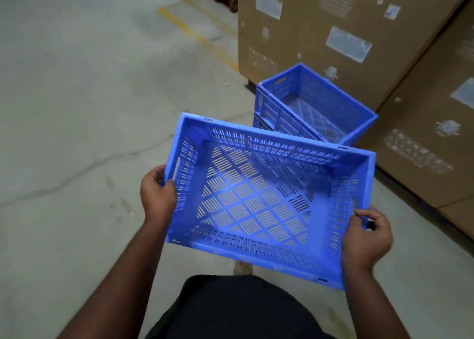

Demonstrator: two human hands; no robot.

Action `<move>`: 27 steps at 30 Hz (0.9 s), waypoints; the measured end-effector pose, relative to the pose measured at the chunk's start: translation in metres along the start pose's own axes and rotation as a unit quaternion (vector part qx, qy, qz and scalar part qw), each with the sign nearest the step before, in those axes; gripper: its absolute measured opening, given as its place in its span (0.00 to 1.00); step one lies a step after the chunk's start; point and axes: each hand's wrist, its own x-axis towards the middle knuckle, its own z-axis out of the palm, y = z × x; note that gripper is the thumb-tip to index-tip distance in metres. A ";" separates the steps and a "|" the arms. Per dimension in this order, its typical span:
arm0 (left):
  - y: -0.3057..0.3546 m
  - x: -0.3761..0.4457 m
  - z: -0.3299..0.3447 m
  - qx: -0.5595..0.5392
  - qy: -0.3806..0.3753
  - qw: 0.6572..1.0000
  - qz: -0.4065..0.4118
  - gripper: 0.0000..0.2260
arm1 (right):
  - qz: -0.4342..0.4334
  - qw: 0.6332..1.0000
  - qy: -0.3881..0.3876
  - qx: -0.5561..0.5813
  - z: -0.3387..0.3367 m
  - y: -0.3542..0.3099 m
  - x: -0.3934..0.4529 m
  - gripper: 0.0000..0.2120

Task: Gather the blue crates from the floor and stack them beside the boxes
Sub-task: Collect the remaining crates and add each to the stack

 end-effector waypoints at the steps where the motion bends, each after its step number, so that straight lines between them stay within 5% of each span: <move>1: 0.015 0.027 0.013 0.002 -0.008 1.000 0.004 0.18 | -0.002 1.000 0.002 -0.003 0.022 -0.008 0.014 0.12; 8: 0.100 0.201 0.112 0.017 -0.071 0.996 0.059 0.18 | 0.000 0.997 0.080 0.013 0.139 -0.074 0.112 0.12; 16: 0.196 0.375 0.280 -0.038 -0.265 0.951 0.157 0.17 | -0.012 0.960 0.278 0.005 0.234 -0.123 0.207 0.16; 21: 0.226 0.444 0.389 0.007 -0.355 0.917 0.181 0.24 | 0.025 0.924 0.379 -0.048 0.272 -0.142 0.243 0.05; 27: 0.259 0.465 0.495 -0.004 -0.424 0.887 0.184 0.24 | 0.059 0.901 0.427 -0.053 0.281 -0.139 0.299 0.05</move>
